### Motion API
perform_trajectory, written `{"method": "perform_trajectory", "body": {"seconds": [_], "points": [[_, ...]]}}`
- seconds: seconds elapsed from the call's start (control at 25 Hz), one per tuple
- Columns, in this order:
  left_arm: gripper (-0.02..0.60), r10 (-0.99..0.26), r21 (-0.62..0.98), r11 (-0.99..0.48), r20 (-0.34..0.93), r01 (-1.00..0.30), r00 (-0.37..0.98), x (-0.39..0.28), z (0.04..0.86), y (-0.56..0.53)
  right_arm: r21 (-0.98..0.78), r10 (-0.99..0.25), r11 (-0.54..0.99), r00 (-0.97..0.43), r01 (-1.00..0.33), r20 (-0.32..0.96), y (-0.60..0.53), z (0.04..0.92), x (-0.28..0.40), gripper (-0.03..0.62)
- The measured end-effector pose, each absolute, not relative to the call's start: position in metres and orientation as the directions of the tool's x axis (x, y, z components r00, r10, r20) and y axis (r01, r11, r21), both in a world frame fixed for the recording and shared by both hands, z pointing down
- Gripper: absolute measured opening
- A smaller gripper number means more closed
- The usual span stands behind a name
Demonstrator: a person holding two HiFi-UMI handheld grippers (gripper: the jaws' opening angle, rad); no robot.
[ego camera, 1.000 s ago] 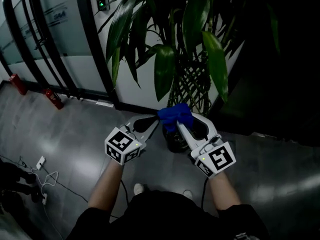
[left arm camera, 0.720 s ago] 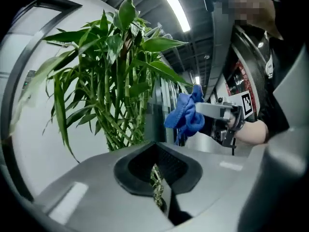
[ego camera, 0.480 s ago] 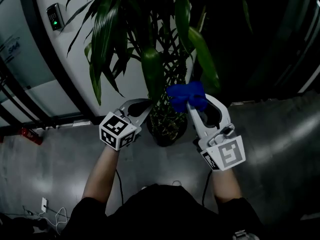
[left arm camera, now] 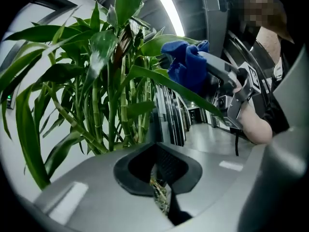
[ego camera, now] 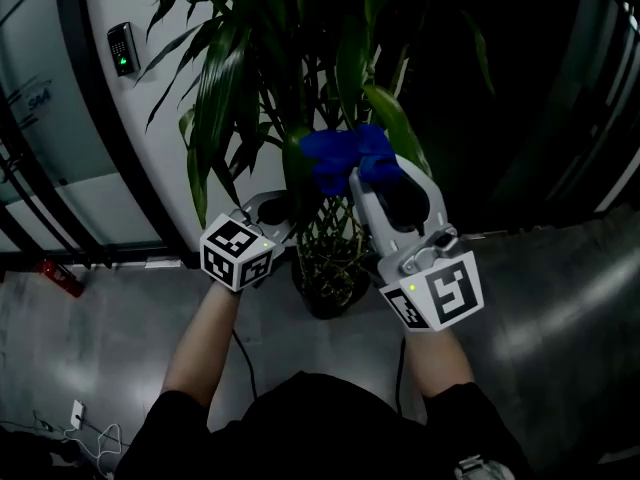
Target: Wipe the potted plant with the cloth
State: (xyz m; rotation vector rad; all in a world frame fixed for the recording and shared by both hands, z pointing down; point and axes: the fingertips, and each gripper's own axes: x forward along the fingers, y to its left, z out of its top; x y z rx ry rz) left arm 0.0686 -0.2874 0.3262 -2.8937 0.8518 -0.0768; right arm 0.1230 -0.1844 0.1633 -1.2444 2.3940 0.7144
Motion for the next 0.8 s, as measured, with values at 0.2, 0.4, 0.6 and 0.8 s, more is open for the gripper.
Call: {"method": "perform_trajectory", "body": {"seconds": [0.2,0.4,0.6,0.8], "points": [[0.007,-0.576,-0.242,-0.797,0.025,-0.554,0.817,0.060,0.311,-0.297,0.271,-0.645,0.506,-0.568,-0.819,-0.511,-0.214,0.158,0.099,0.104],[0.007,-0.570,-0.255,-0.797,0.014,-0.548,0.822,0.060,0.300,-0.300,0.256,-0.665,0.530,-0.583,-0.809,-0.466,-0.245,0.163,0.082,0.104],[0.006,-0.566,-0.262,-0.795,-0.001,-0.547,0.824,0.062,0.294,-0.300,0.299,-0.678,0.536,-0.614,-0.790,-0.404,-0.258,0.175,0.072,0.104],[0.007,-0.547,-0.265,-0.805,-0.011,-0.530,0.837,0.068,0.296,-0.297,0.315,-0.677,0.557,-0.639,-0.769,-0.365,-0.260,0.190,0.067,0.104]]}}
